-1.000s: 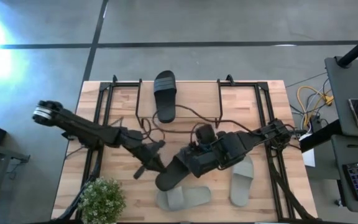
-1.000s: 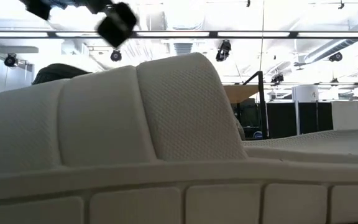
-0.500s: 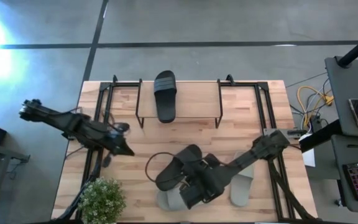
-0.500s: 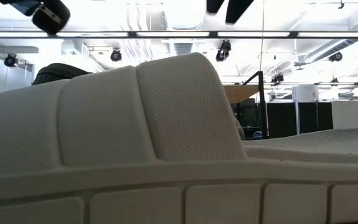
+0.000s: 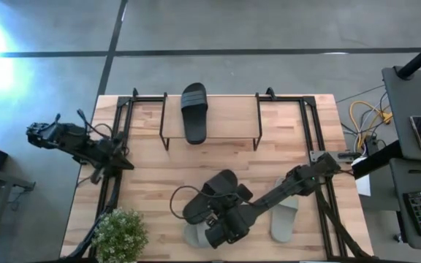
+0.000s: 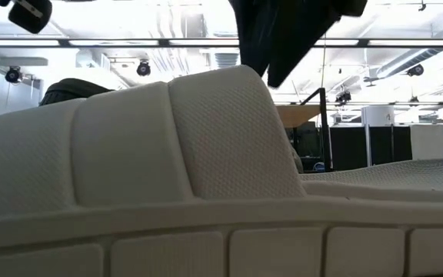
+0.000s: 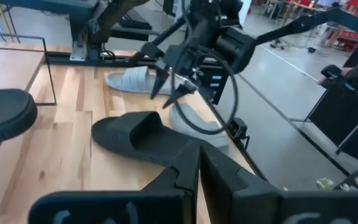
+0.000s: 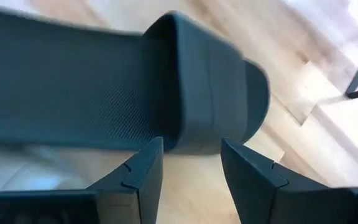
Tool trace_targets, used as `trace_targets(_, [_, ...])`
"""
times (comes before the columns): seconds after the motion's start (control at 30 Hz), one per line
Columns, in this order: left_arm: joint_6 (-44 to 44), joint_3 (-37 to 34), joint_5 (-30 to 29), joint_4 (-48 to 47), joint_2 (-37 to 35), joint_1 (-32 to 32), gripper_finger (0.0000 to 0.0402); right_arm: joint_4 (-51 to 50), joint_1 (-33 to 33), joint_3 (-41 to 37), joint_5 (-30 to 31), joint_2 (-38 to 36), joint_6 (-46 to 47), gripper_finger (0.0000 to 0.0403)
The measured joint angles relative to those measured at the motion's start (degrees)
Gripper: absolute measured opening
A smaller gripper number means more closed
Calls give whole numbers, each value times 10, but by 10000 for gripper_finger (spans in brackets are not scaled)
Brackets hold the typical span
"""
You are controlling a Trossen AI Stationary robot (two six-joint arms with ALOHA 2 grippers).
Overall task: Pick and place slides into the shelf
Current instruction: Put the black slide on the shelf
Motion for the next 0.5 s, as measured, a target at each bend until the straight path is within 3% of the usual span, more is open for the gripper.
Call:
trace_targets(0.2, [0, -1, 0, -21, -52, 0, 0, -2, -17, 0, 52, 3, 12, 192])
trace_targets(0.5, [0, -21, 0, -21, -93, 0, 0, 5, -46, -21, 13, 11, 4, 251])
